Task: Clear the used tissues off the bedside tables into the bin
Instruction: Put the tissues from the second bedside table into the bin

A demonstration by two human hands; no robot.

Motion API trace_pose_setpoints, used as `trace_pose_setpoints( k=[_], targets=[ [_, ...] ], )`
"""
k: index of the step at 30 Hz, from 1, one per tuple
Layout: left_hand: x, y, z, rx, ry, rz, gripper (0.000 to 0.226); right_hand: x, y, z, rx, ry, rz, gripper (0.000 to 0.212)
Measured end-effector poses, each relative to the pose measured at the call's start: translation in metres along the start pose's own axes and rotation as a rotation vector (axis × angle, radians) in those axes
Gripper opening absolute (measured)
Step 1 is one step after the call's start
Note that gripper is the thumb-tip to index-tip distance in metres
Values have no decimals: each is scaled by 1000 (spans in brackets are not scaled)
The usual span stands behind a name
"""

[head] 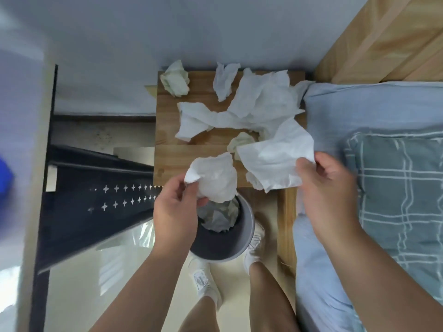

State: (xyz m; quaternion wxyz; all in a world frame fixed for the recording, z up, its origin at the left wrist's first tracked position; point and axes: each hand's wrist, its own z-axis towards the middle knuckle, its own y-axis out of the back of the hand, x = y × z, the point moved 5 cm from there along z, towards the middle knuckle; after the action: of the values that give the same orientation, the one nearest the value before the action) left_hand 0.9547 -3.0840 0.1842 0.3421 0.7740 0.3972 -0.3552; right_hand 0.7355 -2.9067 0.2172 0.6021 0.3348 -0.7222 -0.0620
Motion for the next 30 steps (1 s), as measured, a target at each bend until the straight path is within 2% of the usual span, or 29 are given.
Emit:
trace_pose_setpoints(
  k=[3,6,9,13,17,22,26,30],
  targets=[
    [45,23,-12,-56,154,-127,17,-23,-16,-31,49,-49,5,39],
    [94,40,-17,-86,231,-164,23,-58,-40,-56,103,-83,-76,36],
    [146,45,-16,-91,303,-97,23,-101,-69,-74,198,-153,-142,23],
    [212,46,-3,-110,395,2,21,-161,-111,-85,283,-254,-208,23],
    [259,46,15,-62,472,62,31,-218,-146,-84,366,-412,-221,19],
    [280,46,23,47,542,69,34,-257,-169,-79,403,-564,-126,12],
    [275,48,17,87,528,110,43,-258,-163,-85,449,-616,-109,41],
    [246,44,4,81,426,103,27,-229,-137,-89,431,-601,-83,39]
  ],
)
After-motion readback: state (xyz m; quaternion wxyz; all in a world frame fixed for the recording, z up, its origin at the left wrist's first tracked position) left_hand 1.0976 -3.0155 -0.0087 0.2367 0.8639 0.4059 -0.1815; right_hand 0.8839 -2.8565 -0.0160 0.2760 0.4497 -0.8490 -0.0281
